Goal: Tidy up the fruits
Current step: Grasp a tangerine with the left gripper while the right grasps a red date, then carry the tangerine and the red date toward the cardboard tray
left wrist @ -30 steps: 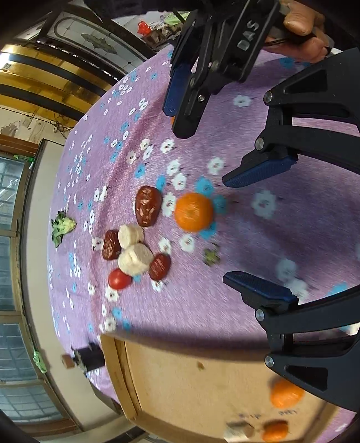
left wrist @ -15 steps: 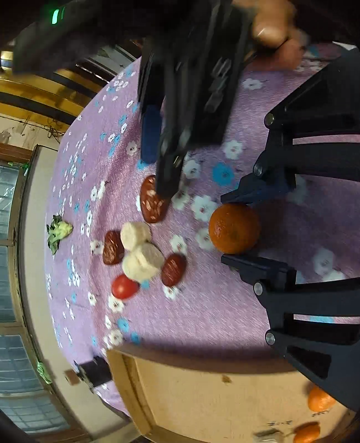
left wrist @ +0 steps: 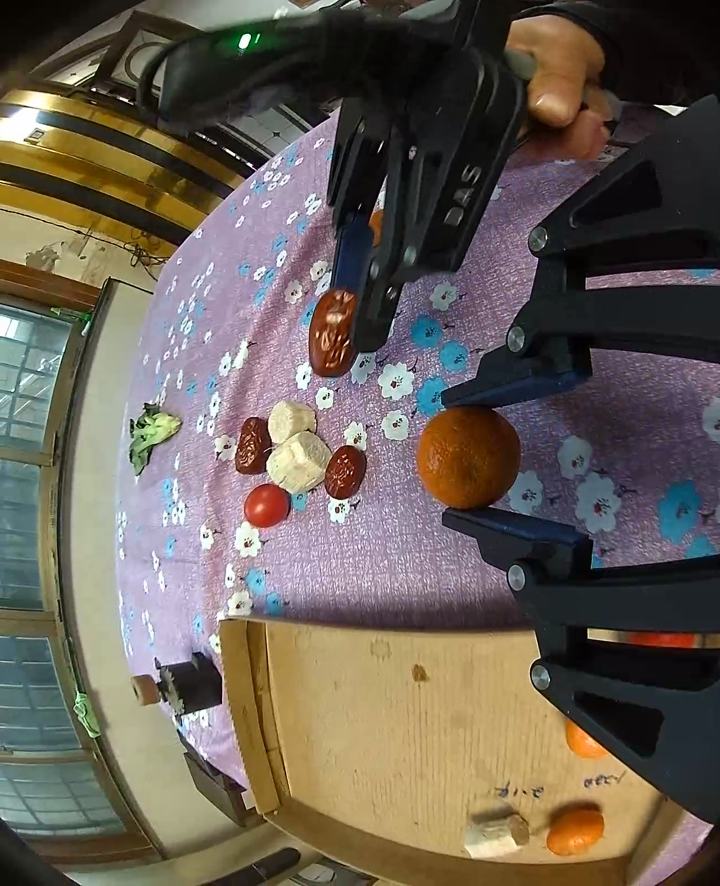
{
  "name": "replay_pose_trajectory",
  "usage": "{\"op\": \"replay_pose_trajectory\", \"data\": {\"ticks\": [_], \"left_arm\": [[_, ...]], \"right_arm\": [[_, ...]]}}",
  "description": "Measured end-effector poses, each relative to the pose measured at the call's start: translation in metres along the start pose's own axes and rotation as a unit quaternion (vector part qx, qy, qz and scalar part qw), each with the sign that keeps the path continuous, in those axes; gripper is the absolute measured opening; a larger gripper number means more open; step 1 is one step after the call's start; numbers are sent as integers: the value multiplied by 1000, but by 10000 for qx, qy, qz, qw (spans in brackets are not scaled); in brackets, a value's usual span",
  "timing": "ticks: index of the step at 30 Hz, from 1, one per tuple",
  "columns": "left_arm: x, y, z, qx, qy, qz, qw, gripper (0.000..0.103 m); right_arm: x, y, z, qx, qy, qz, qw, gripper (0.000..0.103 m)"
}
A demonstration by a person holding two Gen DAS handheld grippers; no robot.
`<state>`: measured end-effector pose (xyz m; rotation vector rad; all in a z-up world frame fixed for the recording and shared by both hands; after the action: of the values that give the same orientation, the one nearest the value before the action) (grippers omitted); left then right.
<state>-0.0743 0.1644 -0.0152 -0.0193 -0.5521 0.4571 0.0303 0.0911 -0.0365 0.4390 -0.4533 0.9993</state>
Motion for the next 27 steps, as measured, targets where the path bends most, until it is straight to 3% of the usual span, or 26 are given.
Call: {"op": "replay_pose_trajectory", "data": {"ticks": [14,27], "left_arm": [[-14,31,39,476,-348,134,9982,33],[-29,70,51,672,-414,438,9959,33]], "right_arm": [[-11,55,42,396,-271,165,9987,34],[-8,100,44,574,-263,419,9971,34]]}}
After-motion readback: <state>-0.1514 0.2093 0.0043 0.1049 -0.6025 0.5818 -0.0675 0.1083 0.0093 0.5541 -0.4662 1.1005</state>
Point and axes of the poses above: each gripper's, at about its wrist camera, not at the fingertips, and z roughly against the way its jaws point, y to its left, x to its top, the point moved 5 cm from there along -z, roughly the way its jaws point, and after that the axes turned 6 degrees about y, right-handed, at the moved point
